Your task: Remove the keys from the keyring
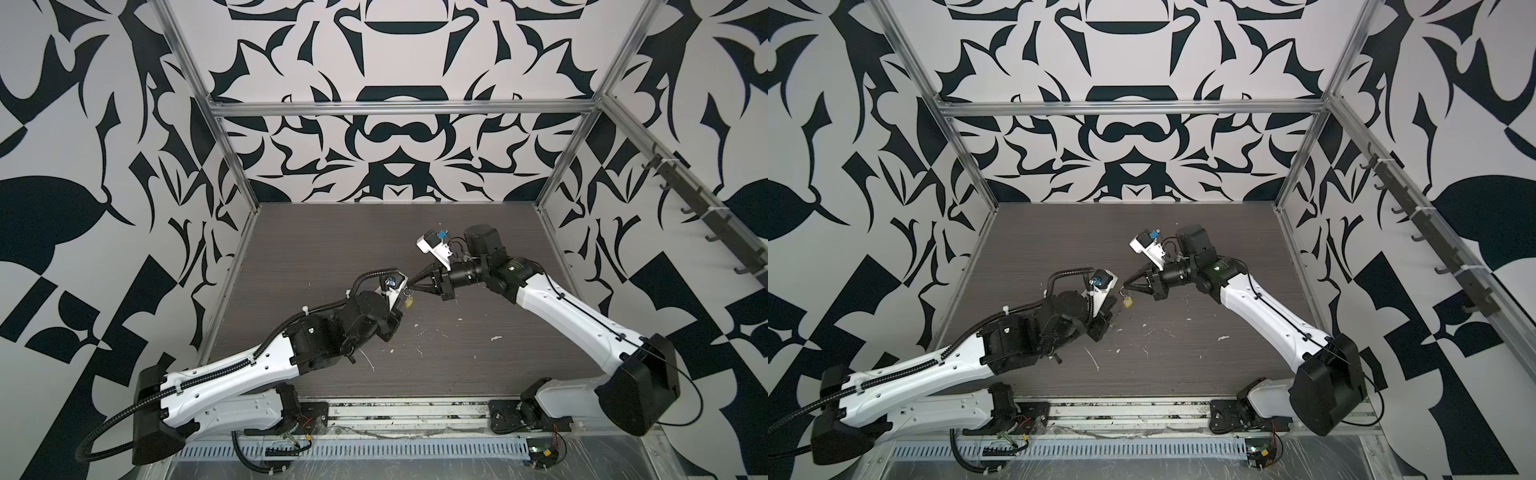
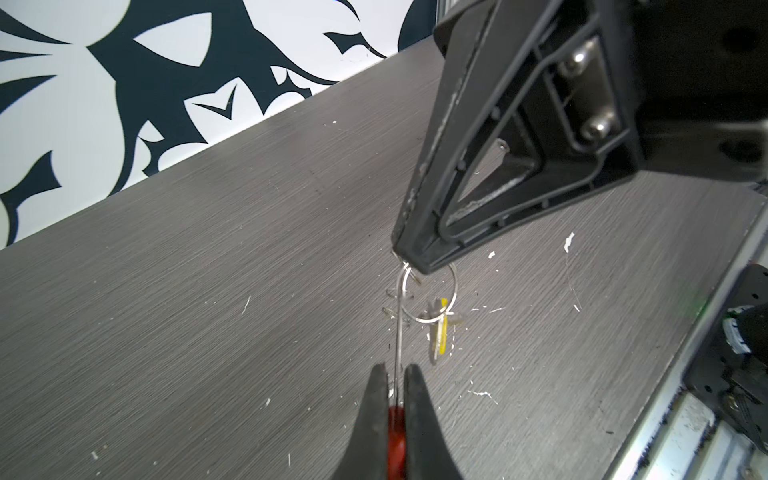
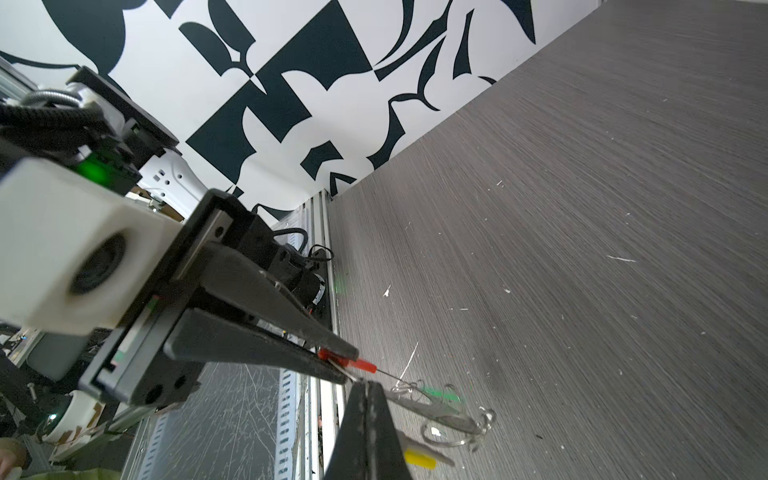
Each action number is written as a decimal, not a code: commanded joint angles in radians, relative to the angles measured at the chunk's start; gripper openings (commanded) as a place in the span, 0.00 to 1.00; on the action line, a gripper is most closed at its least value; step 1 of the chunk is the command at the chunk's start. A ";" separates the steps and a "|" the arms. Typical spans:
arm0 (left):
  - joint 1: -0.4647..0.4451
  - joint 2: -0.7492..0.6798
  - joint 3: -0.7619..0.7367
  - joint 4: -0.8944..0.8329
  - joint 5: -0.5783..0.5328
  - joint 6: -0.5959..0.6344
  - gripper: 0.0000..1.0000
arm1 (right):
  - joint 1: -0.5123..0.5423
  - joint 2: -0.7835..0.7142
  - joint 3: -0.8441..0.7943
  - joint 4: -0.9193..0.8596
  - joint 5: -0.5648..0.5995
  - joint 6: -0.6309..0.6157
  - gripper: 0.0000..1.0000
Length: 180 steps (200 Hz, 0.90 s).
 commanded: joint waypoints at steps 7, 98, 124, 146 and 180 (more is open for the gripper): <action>-0.007 -0.026 0.042 0.016 -0.069 -0.032 0.00 | 0.014 -0.042 -0.039 0.127 0.029 0.090 0.05; -0.045 -0.017 0.064 0.015 -0.117 -0.018 0.00 | 0.030 -0.075 -0.123 0.306 0.069 0.229 0.23; -0.046 -0.019 0.066 0.015 -0.117 -0.019 0.00 | 0.031 -0.090 -0.148 0.369 0.071 0.278 0.24; -0.047 -0.017 0.066 0.017 -0.110 -0.019 0.00 | 0.030 -0.092 -0.167 0.422 0.074 0.311 0.24; -0.056 -0.028 0.066 0.021 -0.106 -0.019 0.00 | 0.030 -0.085 -0.183 0.491 0.105 0.358 0.28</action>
